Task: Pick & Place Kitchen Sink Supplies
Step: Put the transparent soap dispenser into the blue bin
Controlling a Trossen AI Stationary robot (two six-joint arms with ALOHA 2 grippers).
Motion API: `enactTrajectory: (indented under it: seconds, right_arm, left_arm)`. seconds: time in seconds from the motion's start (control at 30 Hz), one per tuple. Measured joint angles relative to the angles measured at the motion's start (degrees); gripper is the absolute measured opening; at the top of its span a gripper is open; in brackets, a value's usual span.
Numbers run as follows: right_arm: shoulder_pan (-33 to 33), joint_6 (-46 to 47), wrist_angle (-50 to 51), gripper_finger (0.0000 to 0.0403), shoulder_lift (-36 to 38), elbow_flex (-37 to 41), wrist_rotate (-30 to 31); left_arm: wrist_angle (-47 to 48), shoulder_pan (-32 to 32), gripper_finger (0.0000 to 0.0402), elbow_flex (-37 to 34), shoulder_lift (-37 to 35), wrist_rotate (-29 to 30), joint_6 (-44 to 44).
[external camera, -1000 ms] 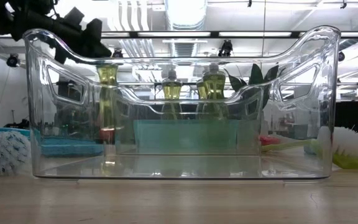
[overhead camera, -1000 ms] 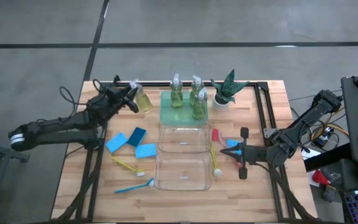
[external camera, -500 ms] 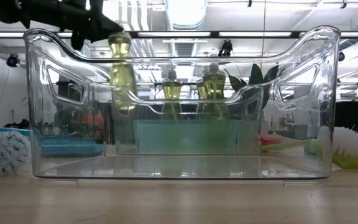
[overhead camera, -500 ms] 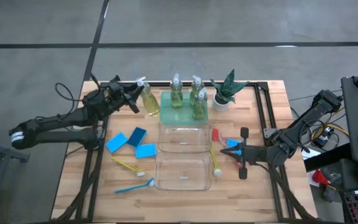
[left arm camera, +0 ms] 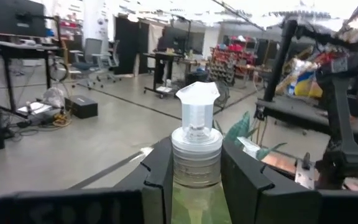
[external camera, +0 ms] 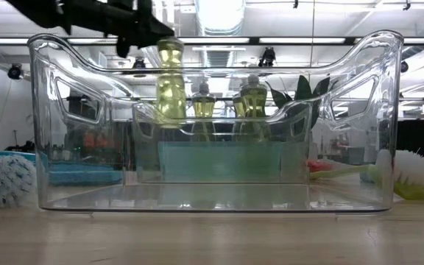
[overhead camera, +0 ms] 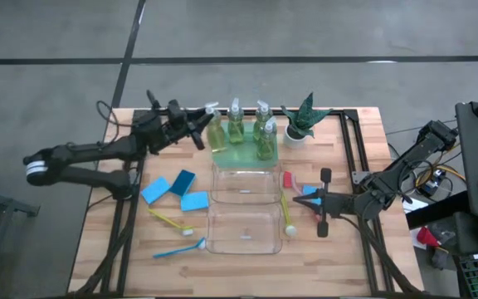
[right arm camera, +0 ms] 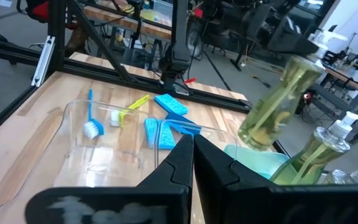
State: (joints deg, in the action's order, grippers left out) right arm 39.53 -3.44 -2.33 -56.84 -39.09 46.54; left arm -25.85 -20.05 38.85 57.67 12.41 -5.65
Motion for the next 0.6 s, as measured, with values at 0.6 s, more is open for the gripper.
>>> enactTrajectory:
  seconds: [0.6]
  right_arm:
    - [-0.07,0.72,0.18,0.0008,0.09,0.02,0.0]
  left_arm:
    - [-0.1,1.57,0.0093,14.38,21.52,-4.51,4.09]
